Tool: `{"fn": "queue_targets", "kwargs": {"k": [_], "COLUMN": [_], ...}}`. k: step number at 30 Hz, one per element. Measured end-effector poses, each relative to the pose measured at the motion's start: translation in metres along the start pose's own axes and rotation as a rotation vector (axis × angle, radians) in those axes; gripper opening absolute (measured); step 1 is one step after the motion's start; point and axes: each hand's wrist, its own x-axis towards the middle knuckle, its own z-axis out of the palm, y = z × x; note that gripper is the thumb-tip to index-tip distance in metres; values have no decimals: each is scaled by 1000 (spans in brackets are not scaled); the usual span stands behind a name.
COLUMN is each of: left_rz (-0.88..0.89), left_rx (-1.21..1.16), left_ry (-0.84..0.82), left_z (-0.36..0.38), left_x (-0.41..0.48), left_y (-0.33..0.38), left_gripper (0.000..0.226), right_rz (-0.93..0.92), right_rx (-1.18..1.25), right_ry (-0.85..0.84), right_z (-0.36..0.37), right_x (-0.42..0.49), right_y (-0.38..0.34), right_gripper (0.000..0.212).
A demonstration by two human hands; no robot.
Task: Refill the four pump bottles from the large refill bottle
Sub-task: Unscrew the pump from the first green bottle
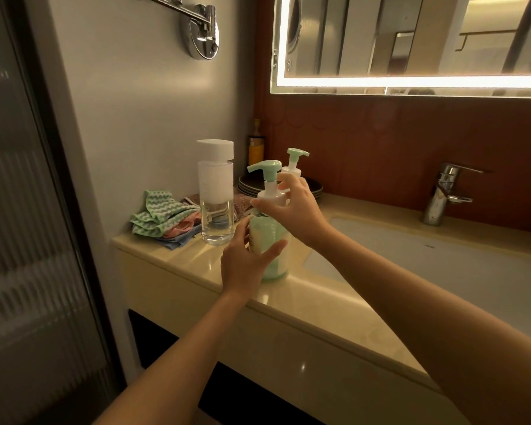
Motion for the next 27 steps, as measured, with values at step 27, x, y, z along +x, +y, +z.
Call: {"fn": "queue_targets", "kwargs": {"k": [27], "left_rz": [-1], "left_rx": [-25], "left_ry": [5], "left_z": [1], "left_x": [0], "left_y": [-2], "left_gripper": [94], "right_rz": [183], "right_rx": [337], "right_ry": [-80], "right_z": [-2], "right_x": [-1], "right_y": [-2], "right_gripper": [58]}}
